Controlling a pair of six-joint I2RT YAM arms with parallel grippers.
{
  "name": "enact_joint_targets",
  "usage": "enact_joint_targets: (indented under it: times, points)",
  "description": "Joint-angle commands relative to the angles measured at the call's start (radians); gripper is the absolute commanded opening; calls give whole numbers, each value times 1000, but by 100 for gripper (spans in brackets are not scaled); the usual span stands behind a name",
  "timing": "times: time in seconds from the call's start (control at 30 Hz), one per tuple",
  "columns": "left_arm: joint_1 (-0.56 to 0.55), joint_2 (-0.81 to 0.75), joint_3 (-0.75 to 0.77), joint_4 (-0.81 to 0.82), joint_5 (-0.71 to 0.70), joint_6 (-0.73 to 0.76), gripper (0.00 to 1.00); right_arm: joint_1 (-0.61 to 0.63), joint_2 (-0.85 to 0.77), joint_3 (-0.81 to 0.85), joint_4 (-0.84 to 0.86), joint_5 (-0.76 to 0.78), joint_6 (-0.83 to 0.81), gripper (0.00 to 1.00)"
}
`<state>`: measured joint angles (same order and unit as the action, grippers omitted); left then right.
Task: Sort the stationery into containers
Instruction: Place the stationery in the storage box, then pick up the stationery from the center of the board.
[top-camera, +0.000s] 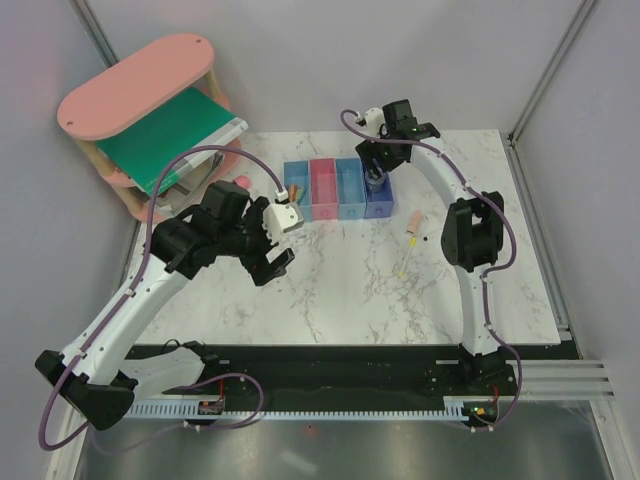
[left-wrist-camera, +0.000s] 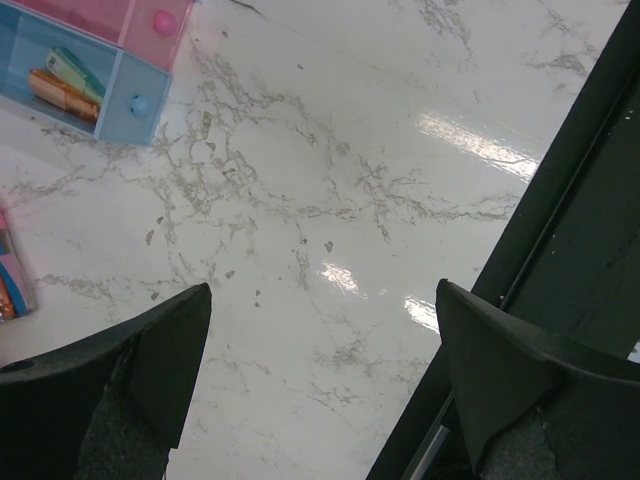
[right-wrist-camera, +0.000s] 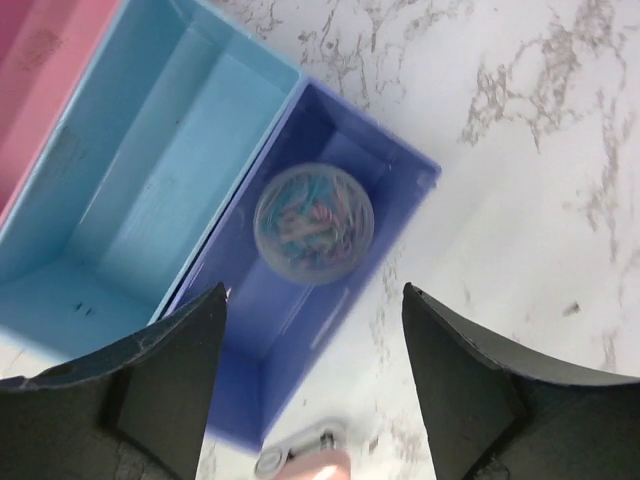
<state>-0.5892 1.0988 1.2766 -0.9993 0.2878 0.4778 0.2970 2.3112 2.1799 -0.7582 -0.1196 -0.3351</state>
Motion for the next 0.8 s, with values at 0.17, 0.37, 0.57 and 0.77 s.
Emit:
enact_joint_targets:
  times: [0.17, 0.37, 0.57, 0.77]
  points:
    - [19, 29, 70, 76, -121, -21, 100, -39, -418, -487, 6, 156, 215, 73]
    - [22, 55, 92, 91, -87, -16, 100, -47, -549, -747, 78, 210, 301, 71]
    - [22, 42, 104, 96, -93, -7, 100, -55, -515, -778, 120, 216, 332, 67]
    - [22, 16, 90, 87, -105, 13, 100, -67, -426, -749, 135, 167, 364, 63]
